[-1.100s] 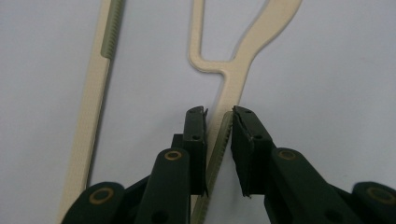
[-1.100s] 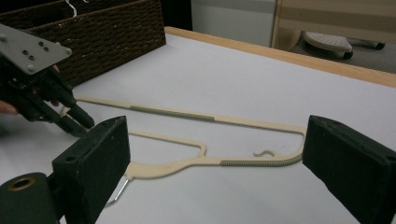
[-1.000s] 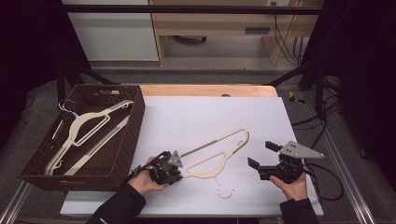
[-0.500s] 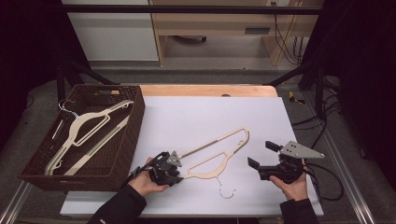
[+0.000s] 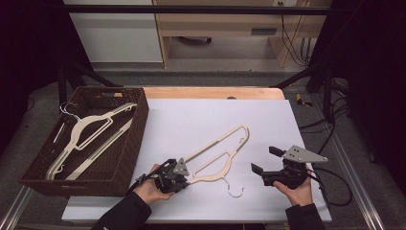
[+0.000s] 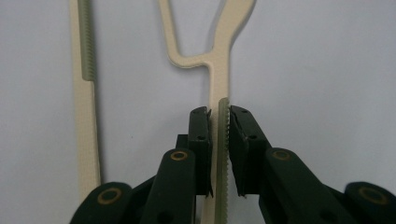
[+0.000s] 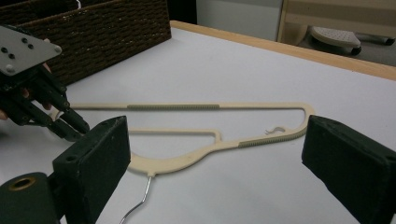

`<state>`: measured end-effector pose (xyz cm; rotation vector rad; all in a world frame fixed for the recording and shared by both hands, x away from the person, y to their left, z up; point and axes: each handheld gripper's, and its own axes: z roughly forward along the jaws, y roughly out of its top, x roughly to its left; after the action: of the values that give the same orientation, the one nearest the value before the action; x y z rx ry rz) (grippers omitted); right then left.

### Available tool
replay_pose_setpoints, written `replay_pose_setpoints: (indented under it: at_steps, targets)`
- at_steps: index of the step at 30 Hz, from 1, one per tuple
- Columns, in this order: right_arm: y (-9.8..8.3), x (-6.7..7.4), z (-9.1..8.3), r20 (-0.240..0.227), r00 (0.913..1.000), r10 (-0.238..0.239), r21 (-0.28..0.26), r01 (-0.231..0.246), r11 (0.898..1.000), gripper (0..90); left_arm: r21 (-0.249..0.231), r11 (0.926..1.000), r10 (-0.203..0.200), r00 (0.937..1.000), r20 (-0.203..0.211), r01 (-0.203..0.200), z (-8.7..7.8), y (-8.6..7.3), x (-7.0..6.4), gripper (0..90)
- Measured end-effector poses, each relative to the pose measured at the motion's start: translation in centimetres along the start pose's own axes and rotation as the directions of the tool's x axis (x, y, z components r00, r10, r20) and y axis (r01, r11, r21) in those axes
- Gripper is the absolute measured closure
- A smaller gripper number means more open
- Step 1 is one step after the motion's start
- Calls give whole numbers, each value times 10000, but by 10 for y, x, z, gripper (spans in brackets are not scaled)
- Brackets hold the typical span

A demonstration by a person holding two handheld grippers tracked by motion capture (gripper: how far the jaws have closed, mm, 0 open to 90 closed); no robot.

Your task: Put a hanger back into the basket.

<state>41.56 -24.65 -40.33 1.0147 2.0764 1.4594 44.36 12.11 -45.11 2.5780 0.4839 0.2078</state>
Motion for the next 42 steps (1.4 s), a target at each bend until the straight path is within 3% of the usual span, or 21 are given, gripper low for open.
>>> replay_pose_setpoints:
  at_steps: [8, 16, 21, 35, 42]
  targets:
    - [-2, 2, 4, -94, 10000, 2, 125, -1, 9999, 82, -1046, 9917, -774, 9968, -199, 750, -23, 3, 3, 792]
    - [-6, 7, 12, -294, 9996, -1, 392, 13, 9992, 83, -1318, 9843, -1226, 9918, -350, 1170, -30, 4, 7, 792]
    - [-9, 11, 18, -443, 9990, -19, 577, 45, 9983, 84, -1710, 9746, -1532, 9875, -378, 1446, -35, 6, 8, 792]
    - [-20, 20, 34, -807, 9967, 15, 1054, 71, 9944, 88, -1987, 9644, -1869, 9814, -448, 1746, -41, 7, 10, 792]
    - [-25, 25, 42, -955, 9954, 72, 1254, 49, 9921, 101, -1947, 9639, -1951, 9793, -534, 1814, -40, 8, 9, 792]
